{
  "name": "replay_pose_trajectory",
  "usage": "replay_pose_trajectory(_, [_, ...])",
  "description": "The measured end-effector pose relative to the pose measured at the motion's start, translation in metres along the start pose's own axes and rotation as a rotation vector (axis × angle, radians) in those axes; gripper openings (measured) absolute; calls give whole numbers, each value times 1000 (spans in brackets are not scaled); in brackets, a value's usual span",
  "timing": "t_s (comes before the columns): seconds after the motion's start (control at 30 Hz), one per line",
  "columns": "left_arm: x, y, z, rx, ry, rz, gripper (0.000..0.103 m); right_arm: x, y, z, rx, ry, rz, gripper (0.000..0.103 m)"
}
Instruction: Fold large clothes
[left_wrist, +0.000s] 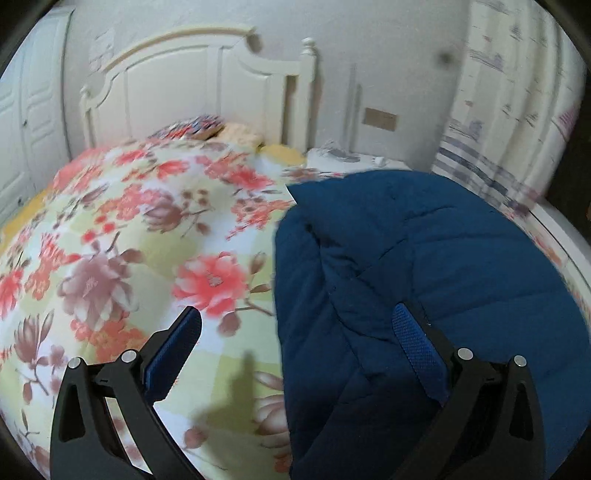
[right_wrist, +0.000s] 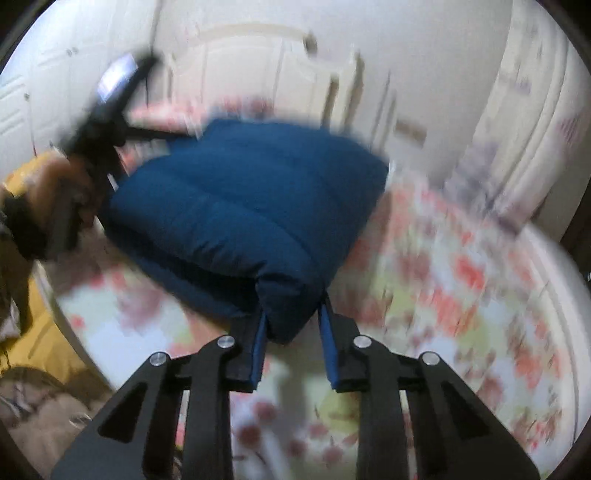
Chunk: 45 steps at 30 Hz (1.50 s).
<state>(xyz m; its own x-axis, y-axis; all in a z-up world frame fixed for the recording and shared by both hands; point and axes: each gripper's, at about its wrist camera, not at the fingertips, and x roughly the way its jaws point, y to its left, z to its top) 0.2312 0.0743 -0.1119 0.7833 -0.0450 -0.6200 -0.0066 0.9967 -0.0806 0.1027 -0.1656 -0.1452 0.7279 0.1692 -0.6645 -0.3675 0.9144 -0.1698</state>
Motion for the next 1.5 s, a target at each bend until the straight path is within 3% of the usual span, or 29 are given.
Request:
replay_pose_trajectory(0.17, [-3, -1, -2, -14, 3, 10, 99, -9, 4, 1, -49, 34, -4, 27])
replay_pose_trajectory(0.2, [-7, 2, -2, -23, 4, 3, 99, -19, 6, 1, -63, 18, 7, 33])
replay_pose_trajectory(0.23, [-14, 5, -2, -30, -11, 8, 99, -26, 6, 1, -67, -4, 17, 50])
replay_pose_trajectory(0.3, [-31, 9, -5, -44, -47, 29, 99, -50, 6, 1, -61, -74, 25, 65])
replay_pose_trajectory(0.47, [-73, 10, -12, -40, -115, 22, 99, -80, -4, 11, 38, -152, 38, 68])
replay_pose_trajectory(0.63, [-128, -8, -14, 22, -202, 19, 99, -117, -11, 25, 165, -268, 58, 89])
replay_pose_trajectory(0.8, [-180, -30, -16, 90, -286, 33, 99, -163, -10, 39, 210, -381, 6, 99])
replay_pose_trajectory(0.97, [-220, -45, -17, 115, -352, 42, 99, -203, -6, 51, 236, -465, -26, 100])
replay_pose_trajectory(1.3, [-268, -59, -28, 140, -417, 110, 99, -200, 7, 55, 238, -416, -39, 100])
replay_pose_trajectory(1.37, [-268, -56, -28, 140, -429, 87, 99, -193, 8, 54, 229, -410, -36, 100])
replay_pose_trajectory(1.43, [-241, -45, -24, 122, -335, -9, 99, -171, 8, 54, 196, -370, -38, 100])
replay_pose_trajectory(1.5, [-200, -27, -20, 56, -182, -144, 99, -124, -12, 51, 252, -231, 25, 100])
